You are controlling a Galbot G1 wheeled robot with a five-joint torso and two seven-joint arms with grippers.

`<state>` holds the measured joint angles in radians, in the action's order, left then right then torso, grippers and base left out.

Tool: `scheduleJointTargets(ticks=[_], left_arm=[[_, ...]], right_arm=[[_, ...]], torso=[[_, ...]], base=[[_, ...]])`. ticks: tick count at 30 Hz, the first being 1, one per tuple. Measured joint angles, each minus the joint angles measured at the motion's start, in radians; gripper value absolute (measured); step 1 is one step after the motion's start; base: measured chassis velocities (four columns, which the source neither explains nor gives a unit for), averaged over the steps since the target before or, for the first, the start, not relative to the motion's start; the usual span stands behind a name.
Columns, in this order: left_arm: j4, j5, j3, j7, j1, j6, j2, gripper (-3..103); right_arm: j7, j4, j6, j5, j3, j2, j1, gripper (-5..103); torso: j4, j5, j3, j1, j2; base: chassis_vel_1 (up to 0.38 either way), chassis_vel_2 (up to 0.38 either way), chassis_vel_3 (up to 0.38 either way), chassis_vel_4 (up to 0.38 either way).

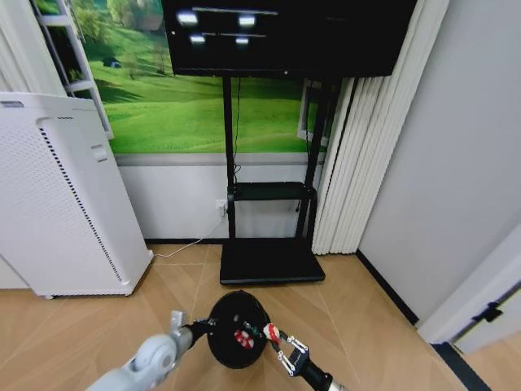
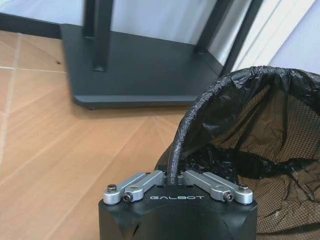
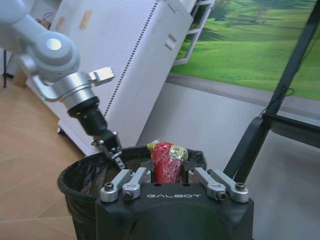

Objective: Pick up the trash bin and place the garbage on the floor into it.

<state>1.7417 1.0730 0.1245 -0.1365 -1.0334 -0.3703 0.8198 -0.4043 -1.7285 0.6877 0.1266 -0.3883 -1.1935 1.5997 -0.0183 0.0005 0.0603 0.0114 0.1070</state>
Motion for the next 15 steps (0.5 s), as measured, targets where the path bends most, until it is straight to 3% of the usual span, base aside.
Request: scheduleJointTargets(ticks=[7, 15], left_arm=[[-0.015, -0.042, 0.061, 0.033, 0.006, 0.0, 0.021, 0], [0.006, -0.075, 0.061, 0.078, -0.021, 0.003, 0.016, 0]], right_arm=[[0.001, -0.008, 0.006, 0.0, 0.005, 0.005, -0.006, 27], [0.003, -0.007, 0.003, 0.033, 0.021, -0.006, -0.004, 25]], torso=[[0.0004, -0.0006, 0.0, 0.0, 0.0], [0.0003, -0.0004, 0.0, 0.0, 0.0]], base=[[0.0, 0.0, 0.0, 0.0], [0.0, 0.0, 0.0, 0.0]])
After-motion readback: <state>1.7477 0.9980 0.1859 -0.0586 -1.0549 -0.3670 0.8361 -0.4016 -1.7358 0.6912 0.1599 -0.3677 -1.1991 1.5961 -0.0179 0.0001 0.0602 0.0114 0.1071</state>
